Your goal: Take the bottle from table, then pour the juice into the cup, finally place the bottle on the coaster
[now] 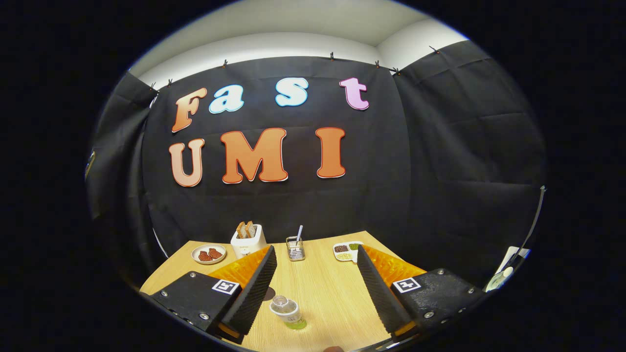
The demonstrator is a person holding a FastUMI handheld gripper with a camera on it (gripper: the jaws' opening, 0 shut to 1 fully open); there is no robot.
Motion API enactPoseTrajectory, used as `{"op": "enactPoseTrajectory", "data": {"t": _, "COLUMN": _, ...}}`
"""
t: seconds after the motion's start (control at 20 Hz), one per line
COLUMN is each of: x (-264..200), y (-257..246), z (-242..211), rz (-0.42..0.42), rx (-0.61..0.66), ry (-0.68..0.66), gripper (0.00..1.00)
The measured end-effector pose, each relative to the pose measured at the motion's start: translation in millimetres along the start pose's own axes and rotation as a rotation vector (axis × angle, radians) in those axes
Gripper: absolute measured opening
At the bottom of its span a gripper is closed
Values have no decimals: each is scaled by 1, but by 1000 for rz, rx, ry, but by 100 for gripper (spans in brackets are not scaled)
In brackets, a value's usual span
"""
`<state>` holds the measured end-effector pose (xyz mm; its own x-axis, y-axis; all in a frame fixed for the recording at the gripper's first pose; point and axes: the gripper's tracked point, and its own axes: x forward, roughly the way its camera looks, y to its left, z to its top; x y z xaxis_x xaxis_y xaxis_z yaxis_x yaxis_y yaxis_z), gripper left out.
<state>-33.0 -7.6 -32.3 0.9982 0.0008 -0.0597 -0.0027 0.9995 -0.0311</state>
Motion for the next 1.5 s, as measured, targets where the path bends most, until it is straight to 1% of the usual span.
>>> {"op": "enactPoseTrajectory", "data": {"t": 0.1, "x": -4, "y": -1, "z": 0, "rz": -16, "rx": 5, "ry": -8, "gripper": 98}}
{"op": "enactPoseTrajectory", "data": {"t": 0.2, "x": -9, "y": 7, "z": 3, "rz": -4, "rx": 21, "ry": -21, "gripper": 98}}
{"op": "enactPoseTrajectory", "data": {"t": 0.4, "x": -2, "y": 17, "z": 0, "rz": 10, "rx": -19, "ry": -19, "gripper": 98}}
{"op": "enactPoseTrajectory", "data": {"t": 0.55, "x": 6, "y": 32, "z": -2, "rz": 41, "rx": -5, "ry": -19, "gripper": 98}}
{"op": "enactPoseTrajectory", "data": {"t": 0.7, "x": 14, "y": 39, "z": -11, "rz": 49, "rx": -7, "ry": -20, "gripper": 98}}
{"op": "enactPoseTrajectory", "data": {"t": 0.85, "x": 16, "y": 54, "z": -24, "rz": 92, "rx": 18, "ry": -18, "gripper": 98}}
{"op": "enactPoseTrajectory", "data": {"t": 0.95, "x": 21, "y": 58, "z": -40, "rz": 100, "rx": 31, "ry": -9, "gripper": 98}}
{"op": "enactPoseTrajectory", "data": {"t": 1.15, "x": 28, "y": 51, "z": -80, "rz": 69, "rx": 33, "ry": -5, "gripper": 98}}
{"op": "enactPoseTrajectory", "data": {"t": 1.3, "x": 29, "y": 45, "z": -125, "rz": 67, "rx": 59, "ry": 79, "gripper": 98}}
{"op": "enactPoseTrajectory", "data": {"t": 1.5, "x": 31, "y": 43, "z": -161, "rz": 66, "rx": 37, "ry": 135, "gripper": 98}}
